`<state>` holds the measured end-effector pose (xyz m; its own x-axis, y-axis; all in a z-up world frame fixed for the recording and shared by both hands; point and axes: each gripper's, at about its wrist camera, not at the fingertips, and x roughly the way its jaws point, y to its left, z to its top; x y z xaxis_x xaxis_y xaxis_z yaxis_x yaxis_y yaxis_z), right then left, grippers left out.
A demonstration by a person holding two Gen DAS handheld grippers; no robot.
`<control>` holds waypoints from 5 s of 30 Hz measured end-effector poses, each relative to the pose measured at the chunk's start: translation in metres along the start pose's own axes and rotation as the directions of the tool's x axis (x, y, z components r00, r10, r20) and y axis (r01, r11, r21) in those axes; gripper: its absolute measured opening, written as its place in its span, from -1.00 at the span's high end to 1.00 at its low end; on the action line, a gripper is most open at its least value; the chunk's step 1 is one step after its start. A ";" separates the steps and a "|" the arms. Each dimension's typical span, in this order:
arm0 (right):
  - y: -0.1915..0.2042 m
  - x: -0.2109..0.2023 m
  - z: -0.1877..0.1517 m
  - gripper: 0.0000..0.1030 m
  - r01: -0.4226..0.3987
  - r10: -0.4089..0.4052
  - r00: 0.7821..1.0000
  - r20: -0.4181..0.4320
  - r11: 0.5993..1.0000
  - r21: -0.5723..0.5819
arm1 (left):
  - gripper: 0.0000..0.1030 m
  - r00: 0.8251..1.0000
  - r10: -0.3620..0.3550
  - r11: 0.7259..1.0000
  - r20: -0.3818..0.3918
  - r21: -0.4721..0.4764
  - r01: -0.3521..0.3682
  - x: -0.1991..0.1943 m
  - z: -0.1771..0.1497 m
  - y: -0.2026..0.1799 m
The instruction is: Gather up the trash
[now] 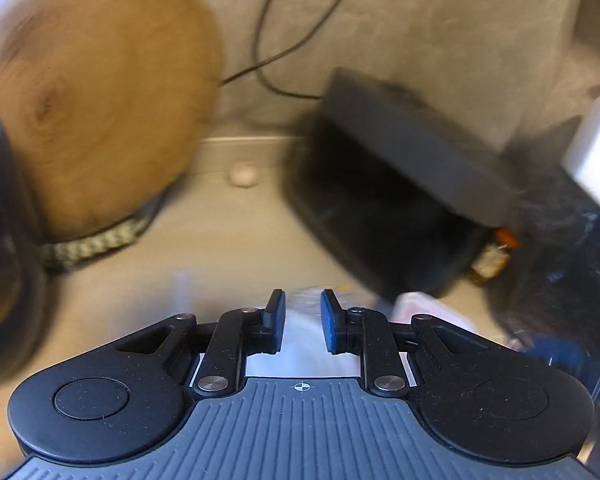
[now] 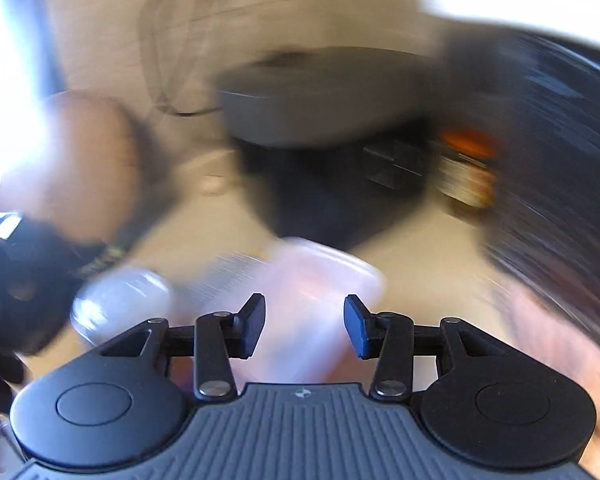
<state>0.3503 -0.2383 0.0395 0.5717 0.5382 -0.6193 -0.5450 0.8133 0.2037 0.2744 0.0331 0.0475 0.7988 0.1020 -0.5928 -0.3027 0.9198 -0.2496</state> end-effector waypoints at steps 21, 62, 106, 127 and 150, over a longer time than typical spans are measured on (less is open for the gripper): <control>0.181 0.386 0.166 0.05 0.078 -0.184 0.962 -0.202 0.893 -0.443 | 0.57 0.991 -0.136 0.973 -0.015 -0.193 0.130 0.031 -0.016 0.093; 0.169 0.325 0.114 -0.03 -0.144 0.001 0.929 -0.369 0.922 -0.360 | 0.57 0.996 -0.035 0.971 -0.077 -0.239 0.016 -0.013 -0.039 0.114; 0.134 -0.004 -0.158 -0.31 -0.115 0.112 0.993 -0.025 0.973 -0.202 | 0.54 0.973 -0.017 0.997 -0.229 0.071 0.034 -0.103 -0.119 0.038; 0.031 -0.049 -0.190 -0.39 0.181 -0.183 0.982 0.049 0.983 0.034 | 0.45 0.953 -0.050 0.860 -0.299 0.473 0.193 0.001 -0.120 -0.122; 0.033 -0.024 -0.172 -0.43 0.171 -0.171 0.985 0.023 0.985 -0.019 | 0.40 0.973 -0.041 0.861 -0.227 0.485 0.149 -0.088 -0.168 -0.066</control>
<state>0.2131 -0.2620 -0.0690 0.6702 0.3960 -0.6277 -0.4503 0.8893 0.0803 0.1370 -0.1005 -0.0121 0.6718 -0.0242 -0.7404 0.1108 0.9915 0.0681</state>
